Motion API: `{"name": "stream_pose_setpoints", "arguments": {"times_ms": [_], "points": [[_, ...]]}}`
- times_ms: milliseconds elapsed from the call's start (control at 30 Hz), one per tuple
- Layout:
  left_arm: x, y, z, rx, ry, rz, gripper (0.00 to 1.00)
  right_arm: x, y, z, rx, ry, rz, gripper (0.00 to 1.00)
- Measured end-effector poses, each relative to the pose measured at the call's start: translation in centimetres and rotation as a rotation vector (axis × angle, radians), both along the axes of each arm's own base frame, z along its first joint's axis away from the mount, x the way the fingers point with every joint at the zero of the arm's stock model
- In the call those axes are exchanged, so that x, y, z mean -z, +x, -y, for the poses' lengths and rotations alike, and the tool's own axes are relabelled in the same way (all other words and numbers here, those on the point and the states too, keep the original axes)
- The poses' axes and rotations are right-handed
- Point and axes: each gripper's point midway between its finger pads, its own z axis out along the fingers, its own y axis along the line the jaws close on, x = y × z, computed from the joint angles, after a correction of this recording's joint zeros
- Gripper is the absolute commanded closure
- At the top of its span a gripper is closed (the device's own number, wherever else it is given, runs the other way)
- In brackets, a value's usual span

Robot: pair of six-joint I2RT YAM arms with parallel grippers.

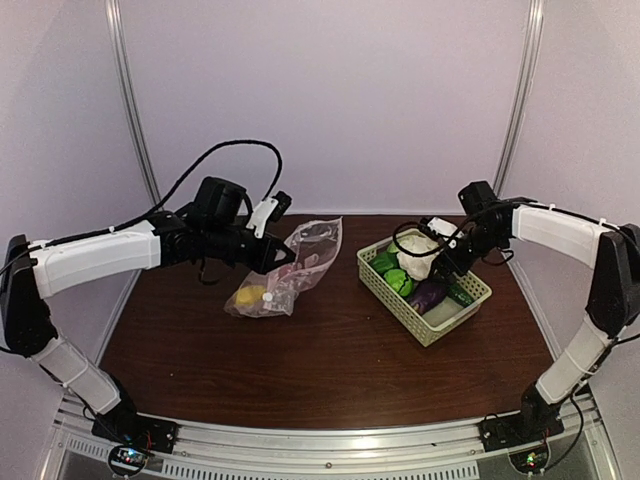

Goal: Place the food in the zip-top bag and seal the zipper
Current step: Pick up the fake vegetable from the bin.

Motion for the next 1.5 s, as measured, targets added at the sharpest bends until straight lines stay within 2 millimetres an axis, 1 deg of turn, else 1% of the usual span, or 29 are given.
{"name": "stream_pose_setpoints", "arguments": {"times_ms": [33,100,200,300,333,467,533,633,867,967,1100,1267,1300,1367,1400,1500], "points": [[0.4,-0.2,0.2,0.008,-0.002,-0.019,1.00,0.2,0.3,0.0,0.012,-0.004,0.003,0.10],[0.2,-0.4,0.3,0.016,-0.019,-0.029,1.00,0.0,1.1,0.1,0.027,-0.019,0.039,0.01],[-0.4,-0.5,0.5,0.019,-0.038,-0.024,1.00,-0.8,2.4,-0.5,0.032,-0.034,0.091,0.00],[-0.5,-0.5,0.5,0.021,-0.045,-0.023,1.00,-1.3,3.9,-2.1,0.010,-0.037,0.132,0.00],[-0.5,-0.6,0.6,0.024,-0.047,-0.024,1.00,-1.3,4.4,-2.7,0.003,-0.037,0.139,0.00],[-0.6,-0.6,0.7,0.029,-0.050,-0.024,1.00,-0.9,5.9,-4.2,-0.006,-0.031,0.137,0.00],[-0.6,-0.6,0.7,0.029,-0.050,-0.024,1.00,-0.9,6.8,-4.6,-0.003,-0.026,0.139,0.00],[-0.6,-0.6,0.7,0.029,-0.049,-0.024,1.00,-0.8,7.5,-4.9,0.002,-0.023,0.135,0.00],[-0.6,-0.6,0.7,0.029,-0.049,-0.024,1.00,0.3,7.7,-5.5,0.005,-0.037,0.111,0.00],[-0.6,-0.6,0.7,0.030,-0.049,-0.024,1.00,0.8,7.7,-5.4,0.017,-0.056,0.107,0.00],[-0.6,-0.6,0.6,0.029,-0.049,-0.023,1.00,1.2,7.9,-4.9,0.051,-0.078,0.104,0.00],[-0.6,-0.6,0.6,0.028,-0.048,-0.023,1.00,1.5,8.0,-3.5,0.114,-0.142,0.105,0.00],[-0.6,-0.6,0.6,0.027,-0.047,-0.022,1.00,1.7,7.9,-3.2,0.127,-0.160,0.106,0.02],[-0.6,-0.6,0.6,0.027,-0.047,-0.022,1.00,2.0,7.6,-2.6,0.152,-0.189,0.106,0.15],[-0.6,-0.6,0.6,0.026,-0.047,-0.022,1.00,2.2,7.4,-2.3,0.164,-0.204,0.104,0.18],[-0.6,-0.6,0.6,0.025,-0.046,-0.021,1.00,2.5,6.7,-1.8,0.178,-0.226,0.097,0.23]]}}
